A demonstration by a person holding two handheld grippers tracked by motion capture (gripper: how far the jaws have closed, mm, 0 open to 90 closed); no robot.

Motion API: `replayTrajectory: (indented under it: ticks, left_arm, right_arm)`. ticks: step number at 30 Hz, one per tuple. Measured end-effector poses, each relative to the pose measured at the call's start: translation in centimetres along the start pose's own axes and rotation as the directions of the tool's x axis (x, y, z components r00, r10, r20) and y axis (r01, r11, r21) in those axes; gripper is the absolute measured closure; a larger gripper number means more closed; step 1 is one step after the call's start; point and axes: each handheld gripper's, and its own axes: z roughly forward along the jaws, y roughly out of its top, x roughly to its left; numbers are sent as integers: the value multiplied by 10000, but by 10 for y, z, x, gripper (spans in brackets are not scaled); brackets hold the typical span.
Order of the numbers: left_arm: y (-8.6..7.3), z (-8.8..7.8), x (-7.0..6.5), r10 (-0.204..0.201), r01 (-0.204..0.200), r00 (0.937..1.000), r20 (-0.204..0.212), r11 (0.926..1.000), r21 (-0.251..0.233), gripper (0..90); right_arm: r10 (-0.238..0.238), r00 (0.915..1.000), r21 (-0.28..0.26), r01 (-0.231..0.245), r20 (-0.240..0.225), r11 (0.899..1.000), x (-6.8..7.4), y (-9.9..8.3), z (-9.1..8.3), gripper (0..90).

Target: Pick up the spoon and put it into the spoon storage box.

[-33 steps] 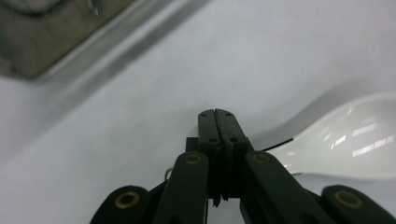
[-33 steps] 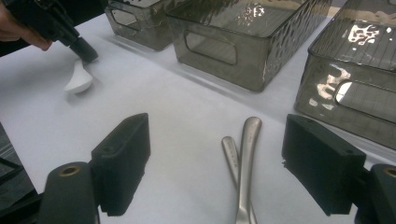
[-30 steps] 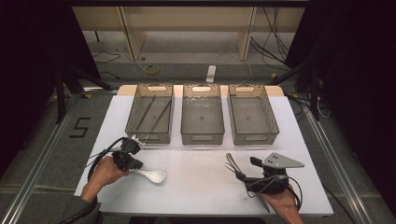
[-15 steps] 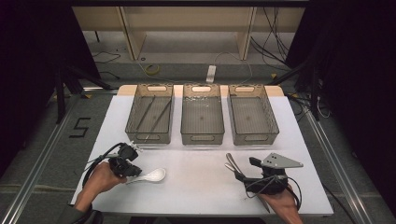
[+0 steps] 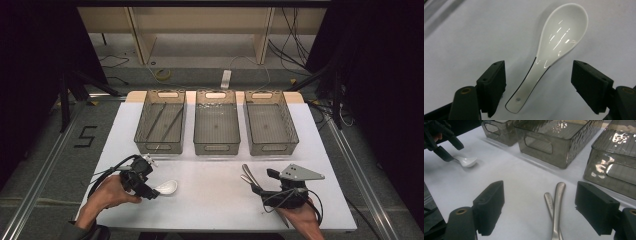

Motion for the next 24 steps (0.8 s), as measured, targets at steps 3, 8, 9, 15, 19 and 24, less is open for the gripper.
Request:
replayTrajectory:
  ticks: [3,8,9,15,19,24]
  left_arm:
    - [0,2,-1,101,-101,9999,51,9999,129,273]
    - [-1,6,0,225,-225,9997,4,9992,319,326]
    - [-1,8,-1,222,-222,9998,10,9993,313,342]
    - [-2,13,0,281,-270,9995,-171,9976,636,447]
    - [-3,15,3,291,-278,9994,-198,9974,669,517]
    - [-3,15,5,318,-313,9995,-84,9975,636,568]
  right_arm:
    - [34,10000,4,-34,22,10000,0,0,0,246]
    - [23,10000,11,-23,0,10000,0,0,0,246]
    - [14,10000,16,-14,-3,10000,0,0,0,246]
    - [16,10000,9,-16,5,10000,0,0,0,246]
    - [5,10000,-1,-5,10,10000,0,0,0,246]
    - [7,10000,1,-7,12,10000,0,0,0,246]
